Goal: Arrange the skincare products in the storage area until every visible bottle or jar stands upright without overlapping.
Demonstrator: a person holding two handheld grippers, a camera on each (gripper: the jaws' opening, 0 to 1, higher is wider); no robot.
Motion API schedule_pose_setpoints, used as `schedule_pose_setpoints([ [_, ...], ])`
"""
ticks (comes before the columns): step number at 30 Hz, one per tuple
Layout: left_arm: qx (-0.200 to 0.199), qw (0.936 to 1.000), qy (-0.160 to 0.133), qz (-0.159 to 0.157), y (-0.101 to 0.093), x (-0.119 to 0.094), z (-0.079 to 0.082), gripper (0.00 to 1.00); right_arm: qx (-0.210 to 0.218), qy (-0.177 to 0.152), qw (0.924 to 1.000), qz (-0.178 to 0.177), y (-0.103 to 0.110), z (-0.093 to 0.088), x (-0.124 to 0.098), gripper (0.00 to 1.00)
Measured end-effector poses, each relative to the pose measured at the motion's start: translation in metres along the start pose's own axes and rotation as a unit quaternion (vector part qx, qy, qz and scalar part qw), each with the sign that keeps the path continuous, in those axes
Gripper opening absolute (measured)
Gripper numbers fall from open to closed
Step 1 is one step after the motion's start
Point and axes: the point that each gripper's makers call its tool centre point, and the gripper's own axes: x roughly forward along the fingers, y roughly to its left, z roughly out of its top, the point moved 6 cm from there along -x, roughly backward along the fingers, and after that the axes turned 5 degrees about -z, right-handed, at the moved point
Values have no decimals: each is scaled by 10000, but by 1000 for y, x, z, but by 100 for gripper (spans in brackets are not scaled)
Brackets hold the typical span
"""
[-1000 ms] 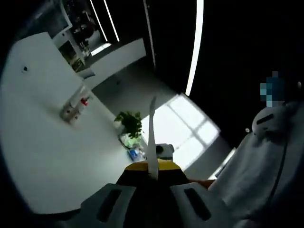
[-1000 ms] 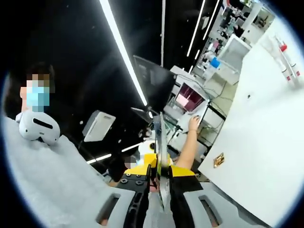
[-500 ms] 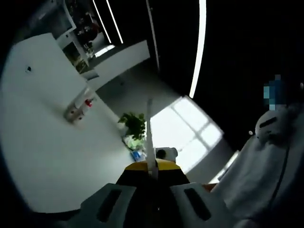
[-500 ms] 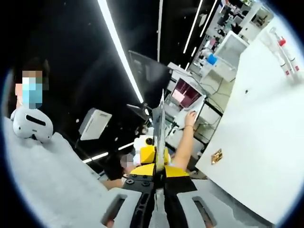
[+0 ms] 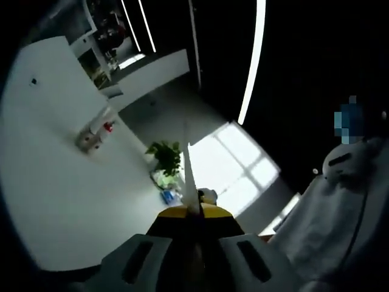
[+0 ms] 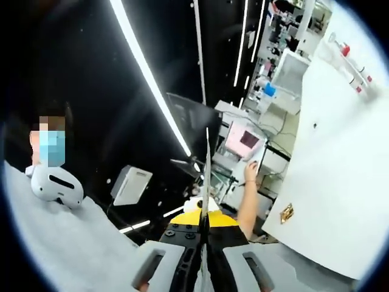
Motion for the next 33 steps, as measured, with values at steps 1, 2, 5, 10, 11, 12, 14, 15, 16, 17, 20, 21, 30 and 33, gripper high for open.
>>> schedule_pose_setpoints([
  [1, -30, 10000, 67, -27, 1, 1, -2, 2, 55, -180, 9998, 26, 0, 4, -1, 0],
  [2, -90, 9998, 157, -79, 0, 2, -5, 1, 139, -390, 9991, 28, 0, 9, -3, 0],
  [5, -24, 9993, 361, -81, 0, 5, -11, 1, 85, -380, 9992, -12, -1, 9, -4, 0],
  [10, -118, 9993, 343, -81, 1, 3, -10, 1, 15, -261, 9996, -59, 0, 0, 4, 0],
  [11, -112, 9993, 340, -82, 0, 3, -10, 0, 17, -256, 9996, -75, -1, -1, 5, 0],
  [12, -73, 9994, 325, -87, 0, 2, -9, 0, 34, -270, 9996, -74, -1, -1, 6, 0],
  [14, -8, 9995, 319, -50, 1, 0, -8, 0, -11, -275, 9996, -118, -2, -1, 8, 0],
  [15, 22, 9995, 326, -2, 2, -1, -8, 0, -99, -259, 9995, -179, -3, -1, 9, 0],
  [16, 27, 9995, 322, 48, 3, -2, -7, 0, -210, -241, 9993, -203, -2, -1, 10, 0],
  [17, 15, 9995, 301, 80, 4, -2, -6, 0, -357, -168, 9990, -225, -1, 0, 11, 0],
  [20, -16, 9997, 217, 118, 5, -3, -3, 0, -646, -29, 9976, -233, 2, 2, 12, 2],
  [21, -5, 9997, 206, 121, 5, -3, -1, 0, -759, 12, 9966, -315, 1, 4, 13, 6],
  [30, 158, 9997, -120, 129, 6, 0, 23, 0, -1418, 251, 9868, -745, -7, 5, 9, 17],
  [33, 176, 9995, -179, 178, 10, 0, 31, 0, -1708, 107, 9802, -998, -9, 9, 3, 30],
])
